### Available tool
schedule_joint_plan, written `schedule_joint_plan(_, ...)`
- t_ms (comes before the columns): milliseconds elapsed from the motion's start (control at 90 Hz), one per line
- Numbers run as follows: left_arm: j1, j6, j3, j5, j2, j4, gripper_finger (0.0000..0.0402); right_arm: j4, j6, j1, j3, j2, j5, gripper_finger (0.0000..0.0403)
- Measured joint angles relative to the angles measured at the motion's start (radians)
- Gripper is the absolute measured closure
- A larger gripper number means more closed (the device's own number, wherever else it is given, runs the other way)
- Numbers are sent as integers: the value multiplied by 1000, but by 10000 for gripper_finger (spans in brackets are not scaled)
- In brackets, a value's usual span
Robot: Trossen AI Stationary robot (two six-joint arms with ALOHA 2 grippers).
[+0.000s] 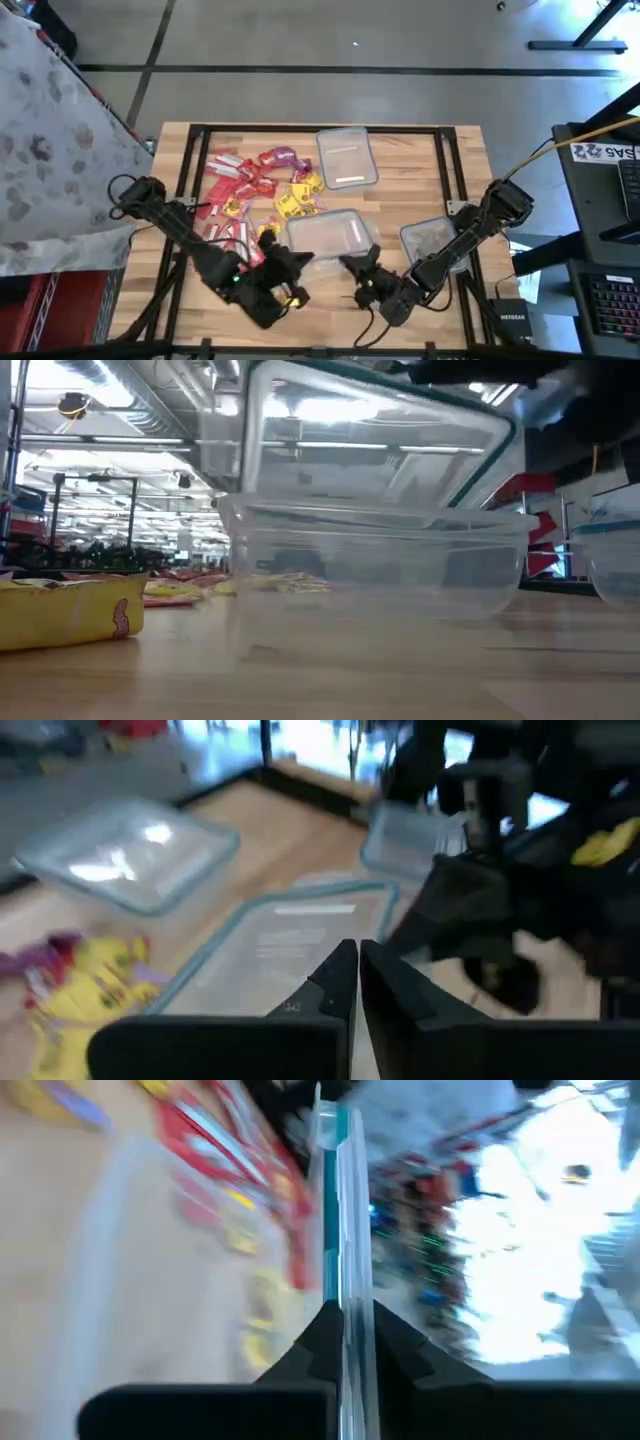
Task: Sort candy
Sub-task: Open the top rectangular transparent food container
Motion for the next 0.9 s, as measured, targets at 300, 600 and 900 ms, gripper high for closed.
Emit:
schedule_joint_plan(300, -56, -81, -22, -63, 24, -5, 402, -76, -288, -41, 4, -160, 168, 399)
schedule_joint_plan(600, -61, -148, -22, -60, 89, -7, 402, -682, -6, -93, -7, -374, 169, 400)
schedule_joint_plan(900, -61, -180, -22, -55, 109, -5, 402, -1238, 671, -91, 26, -419, -156, 400)
